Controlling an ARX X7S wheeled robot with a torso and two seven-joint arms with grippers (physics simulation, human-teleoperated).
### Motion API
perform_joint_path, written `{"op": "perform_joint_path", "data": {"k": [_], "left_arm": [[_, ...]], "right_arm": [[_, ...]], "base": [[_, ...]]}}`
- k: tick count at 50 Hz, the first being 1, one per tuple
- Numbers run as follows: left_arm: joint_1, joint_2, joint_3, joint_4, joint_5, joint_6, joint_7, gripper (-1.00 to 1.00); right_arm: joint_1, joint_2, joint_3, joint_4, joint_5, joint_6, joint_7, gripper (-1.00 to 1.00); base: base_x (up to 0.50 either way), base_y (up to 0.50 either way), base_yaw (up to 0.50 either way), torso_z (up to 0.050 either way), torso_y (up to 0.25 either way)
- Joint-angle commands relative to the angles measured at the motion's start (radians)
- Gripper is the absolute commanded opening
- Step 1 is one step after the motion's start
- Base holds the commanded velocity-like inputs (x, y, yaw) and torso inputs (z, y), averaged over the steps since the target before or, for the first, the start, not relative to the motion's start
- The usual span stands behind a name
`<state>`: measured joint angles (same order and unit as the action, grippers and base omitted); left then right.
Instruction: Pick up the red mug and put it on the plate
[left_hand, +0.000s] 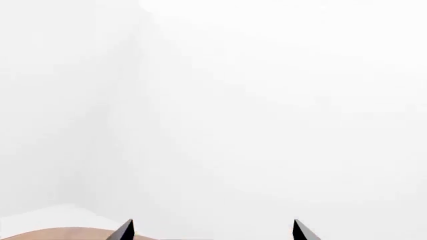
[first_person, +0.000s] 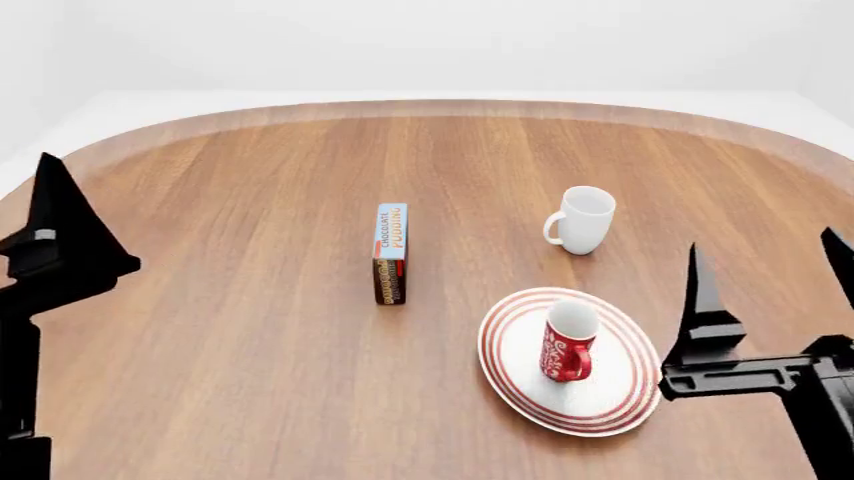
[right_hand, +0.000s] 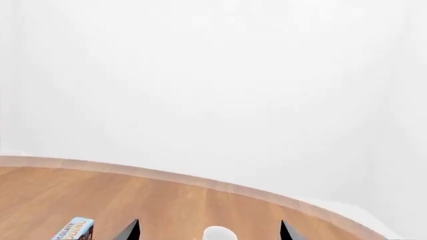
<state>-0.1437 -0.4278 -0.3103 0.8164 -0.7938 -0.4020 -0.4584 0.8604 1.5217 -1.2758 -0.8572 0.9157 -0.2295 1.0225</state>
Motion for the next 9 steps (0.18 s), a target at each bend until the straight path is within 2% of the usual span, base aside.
{"op": "perform_joint_path", "data": {"k": [1, 9], "left_arm": [[0.065, -0.029, -0.106, 0.126, -0.079, 0.049, 0.001, 1.0], [0.07, -0.033, -0.117, 0.131, -0.092, 0.059, 0.0, 1.0]], "right_arm": [[0.06, 0.049, 0.072, -0.189, -0.1, 0.131, 0.149, 1.0], [0.051, 0.049, 0.065, -0.19, -0.155, 0.106, 0.146, 1.0]], "base": [[0.0, 0.0, 0.0, 0.0, 0.0], [0.0, 0.0, 0.0, 0.0, 0.0]]}}
